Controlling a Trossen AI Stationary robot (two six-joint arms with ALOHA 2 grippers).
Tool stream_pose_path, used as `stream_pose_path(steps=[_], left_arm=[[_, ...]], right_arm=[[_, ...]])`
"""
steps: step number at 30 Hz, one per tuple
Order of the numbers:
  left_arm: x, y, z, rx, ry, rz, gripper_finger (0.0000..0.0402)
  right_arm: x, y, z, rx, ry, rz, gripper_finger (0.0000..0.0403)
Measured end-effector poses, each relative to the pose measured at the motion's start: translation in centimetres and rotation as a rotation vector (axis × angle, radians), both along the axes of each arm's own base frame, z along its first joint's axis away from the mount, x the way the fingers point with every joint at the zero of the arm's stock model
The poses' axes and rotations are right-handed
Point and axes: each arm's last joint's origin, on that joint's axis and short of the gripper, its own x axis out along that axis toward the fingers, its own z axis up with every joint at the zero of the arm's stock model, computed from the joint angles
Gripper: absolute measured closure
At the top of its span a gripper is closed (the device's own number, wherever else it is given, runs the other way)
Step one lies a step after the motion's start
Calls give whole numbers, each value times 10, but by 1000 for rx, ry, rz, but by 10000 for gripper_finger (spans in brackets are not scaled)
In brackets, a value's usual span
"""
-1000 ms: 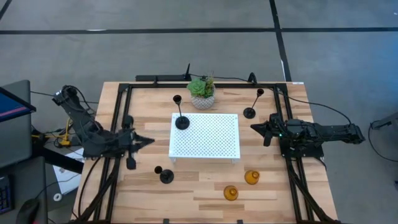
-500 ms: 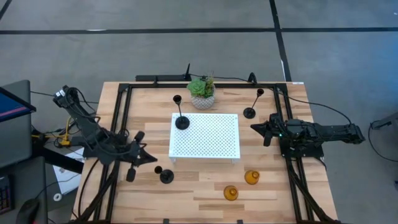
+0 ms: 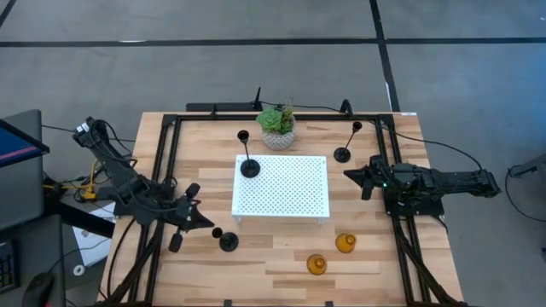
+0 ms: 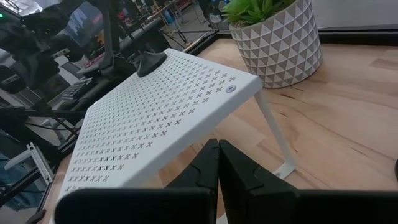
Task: Pick & Place candle stick holders
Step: Put the top gold vase on the shelf
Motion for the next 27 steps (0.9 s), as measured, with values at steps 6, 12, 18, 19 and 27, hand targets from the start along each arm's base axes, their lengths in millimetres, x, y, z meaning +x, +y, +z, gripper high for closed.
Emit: stream_pose_path(steps=[6,12,18,19,27], left_arm=[[-2,2,24,34,-224,2,395],[-4,5,41,95,-400,28,395],[-4,5,43,113,-416,44,395],[-3,5,43,113,-416,44,395],[4,-2,52,58,-505,78,395]], right_arm=[[0,-1,1,-7,-8,-33,403],[0,-2,1,27,-25,-71,403],[0,-2,1,57,-39,-80,403],[0,-2,1,58,-40,-81,403],[0,-2,1,55,-39,-87,403]])
